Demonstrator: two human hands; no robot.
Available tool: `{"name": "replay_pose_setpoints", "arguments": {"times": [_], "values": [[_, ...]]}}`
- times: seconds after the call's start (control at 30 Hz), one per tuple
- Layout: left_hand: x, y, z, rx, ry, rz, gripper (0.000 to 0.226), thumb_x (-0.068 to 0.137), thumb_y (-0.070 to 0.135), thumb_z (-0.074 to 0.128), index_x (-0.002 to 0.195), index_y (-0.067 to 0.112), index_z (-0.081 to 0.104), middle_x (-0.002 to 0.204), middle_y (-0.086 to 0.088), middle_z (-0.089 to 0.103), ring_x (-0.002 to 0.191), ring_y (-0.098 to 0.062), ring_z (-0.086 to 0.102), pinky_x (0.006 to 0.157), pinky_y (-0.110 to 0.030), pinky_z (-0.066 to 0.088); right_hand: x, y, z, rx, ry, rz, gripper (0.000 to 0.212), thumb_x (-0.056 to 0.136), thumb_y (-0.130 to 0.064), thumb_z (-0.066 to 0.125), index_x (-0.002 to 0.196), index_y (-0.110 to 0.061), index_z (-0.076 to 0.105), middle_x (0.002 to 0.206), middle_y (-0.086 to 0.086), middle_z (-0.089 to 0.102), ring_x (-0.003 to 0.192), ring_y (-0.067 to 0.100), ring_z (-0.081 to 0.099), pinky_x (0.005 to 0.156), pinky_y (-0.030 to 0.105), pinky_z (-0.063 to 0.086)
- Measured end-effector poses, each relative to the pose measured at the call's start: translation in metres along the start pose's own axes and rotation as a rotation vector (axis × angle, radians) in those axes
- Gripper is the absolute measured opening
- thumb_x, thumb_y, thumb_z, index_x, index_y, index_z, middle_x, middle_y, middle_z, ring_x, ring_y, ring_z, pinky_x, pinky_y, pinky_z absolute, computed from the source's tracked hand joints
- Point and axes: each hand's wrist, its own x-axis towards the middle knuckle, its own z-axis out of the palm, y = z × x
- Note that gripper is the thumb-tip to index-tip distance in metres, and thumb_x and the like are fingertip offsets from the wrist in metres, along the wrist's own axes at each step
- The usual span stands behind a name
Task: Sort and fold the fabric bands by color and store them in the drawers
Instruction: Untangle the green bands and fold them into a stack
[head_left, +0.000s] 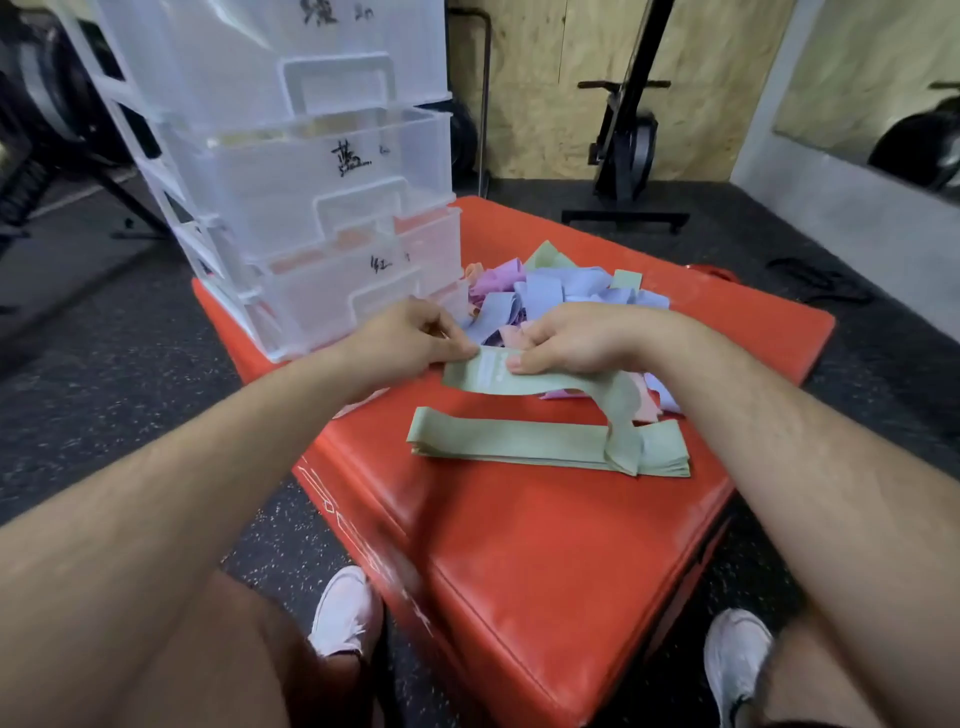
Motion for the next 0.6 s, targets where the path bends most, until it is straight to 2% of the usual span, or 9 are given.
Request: {"name": "replay_pose_setpoints", "arguments": {"times": [0.07,0.13,0.2,0.27,0.33,0.43,0.5,0.6], "values": [[-0.001,-0.013,0.001,0.066,-0.009,0.0,0.021,0.078,0.025,0.083,0.083,0.012,0.067,0.063,0.005,0.058,0.053,-0.005,0.05,0.05,-0.018,0.038,0.011,-0.001,0.015,-0.03,-0.028,0.015,0.042,0.094,-0.045,0.063,0.064,-0.019,0.052,0.07,-0.012,0.045,0.063,-0.002,0.047,0.061,0.023,0.028],[-0.001,-0.023,0.004,0.139,-0.033,0.001,0.02,0.08,0.02,0.081,0.082,0.01,0.064,0.061,0.002,0.059,0.049,-0.005,0.052,0.048,-0.016,0.039,0.024,-0.003,0.029,-0.083,-0.041,0.024,0.044,0.091,-0.047,0.064,0.06,-0.019,0.051,0.072,-0.01,0.043,0.067,0.004,0.044,0.06,0.025,0.03],[0.003,-0.032,0.007,0.251,-0.041,-0.006,0.02,0.082,0.021,0.079,0.085,0.008,0.064,0.064,0.001,0.061,0.054,-0.009,0.056,0.052,-0.019,0.041,0.037,-0.002,0.04,-0.114,-0.073,0.039,0.047,0.087,-0.054,0.066,0.06,-0.018,0.053,0.081,-0.008,0.056,0.079,0.009,0.053,0.064,0.03,0.036],[0.006,-0.038,0.006,0.338,-0.05,-0.018,0.019,0.083,0.025,0.077,0.089,0.012,0.064,0.069,0.003,0.062,0.061,-0.011,0.058,0.055,-0.021,0.04,0.044,-0.001,0.044,-0.099,-0.101,0.044,0.046,0.082,-0.059,0.069,0.066,-0.017,0.059,0.097,-0.014,0.068,0.095,0.012,0.062,0.074,0.032,0.045],[0.009,-0.041,0.004,0.348,-0.049,-0.026,0.019,0.085,0.026,0.075,0.09,0.013,0.063,0.072,0.004,0.063,0.06,-0.01,0.058,0.054,-0.02,0.041,0.037,-0.004,0.037,-0.068,-0.119,0.041,0.046,0.078,-0.059,0.074,0.078,-0.013,0.068,0.099,-0.021,0.062,0.091,0.009,0.059,0.074,0.028,0.045],[0.013,-0.04,0.001,0.302,-0.021,0.005,0.02,0.086,0.027,0.074,0.088,0.012,0.062,0.071,0.0,0.065,0.057,-0.011,0.057,0.054,-0.024,0.044,0.02,0.001,0.016,0.018,-0.128,0.058,0.05,0.078,-0.048,0.08,0.099,-0.004,0.071,0.088,-0.008,0.057,0.079,0.011,0.055,0.072,0.029,0.043],[0.014,-0.039,-0.002,0.308,0.007,0.031,0.02,0.086,0.027,0.074,0.088,0.011,0.061,0.073,-0.002,0.065,0.058,-0.013,0.056,0.056,-0.027,0.044,0.01,0.014,0.002,0.08,-0.18,0.106,0.051,0.075,-0.043,0.084,0.101,-0.002,0.07,0.084,0.0,0.066,0.076,0.016,0.061,0.072,0.03,0.046],[0.012,-0.042,-0.005,0.33,0.032,0.036,0.021,0.087,0.026,0.073,0.09,0.01,0.059,0.075,-0.002,0.064,0.056,-0.012,0.054,0.054,-0.027,0.042,-0.007,0.04,-0.014,0.124,-0.23,0.174,0.039,0.075,-0.035,0.086,0.098,-0.006,0.072,0.088,0.009,0.075,0.078,0.02,0.069,0.076,0.037,0.054]]}}
